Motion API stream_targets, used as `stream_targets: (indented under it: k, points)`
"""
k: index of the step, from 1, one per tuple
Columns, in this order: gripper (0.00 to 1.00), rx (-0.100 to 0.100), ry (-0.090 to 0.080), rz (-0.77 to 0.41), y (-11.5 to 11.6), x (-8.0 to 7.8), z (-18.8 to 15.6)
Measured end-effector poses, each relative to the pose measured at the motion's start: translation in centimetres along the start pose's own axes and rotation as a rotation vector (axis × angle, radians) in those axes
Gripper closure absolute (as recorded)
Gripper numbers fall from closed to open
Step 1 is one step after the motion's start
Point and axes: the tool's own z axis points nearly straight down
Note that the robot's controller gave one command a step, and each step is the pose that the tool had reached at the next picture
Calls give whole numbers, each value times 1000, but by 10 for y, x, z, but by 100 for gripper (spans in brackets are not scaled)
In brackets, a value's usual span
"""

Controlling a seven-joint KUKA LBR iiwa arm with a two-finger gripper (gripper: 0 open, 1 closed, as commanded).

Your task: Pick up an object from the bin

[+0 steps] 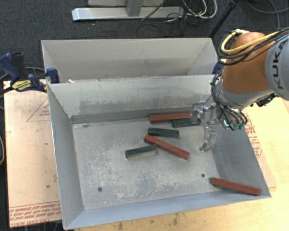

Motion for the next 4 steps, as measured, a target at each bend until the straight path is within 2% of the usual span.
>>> stream_targets:
  k: [1,2,3,4]
  points:
    - [0,0,-5,-324,91,87,97]
    - [0,3,-21,-278,98,23,15]
    - [0,0,-14,-248,108,-9,97]
    - [100,1,-15,-248,108,-10,92]
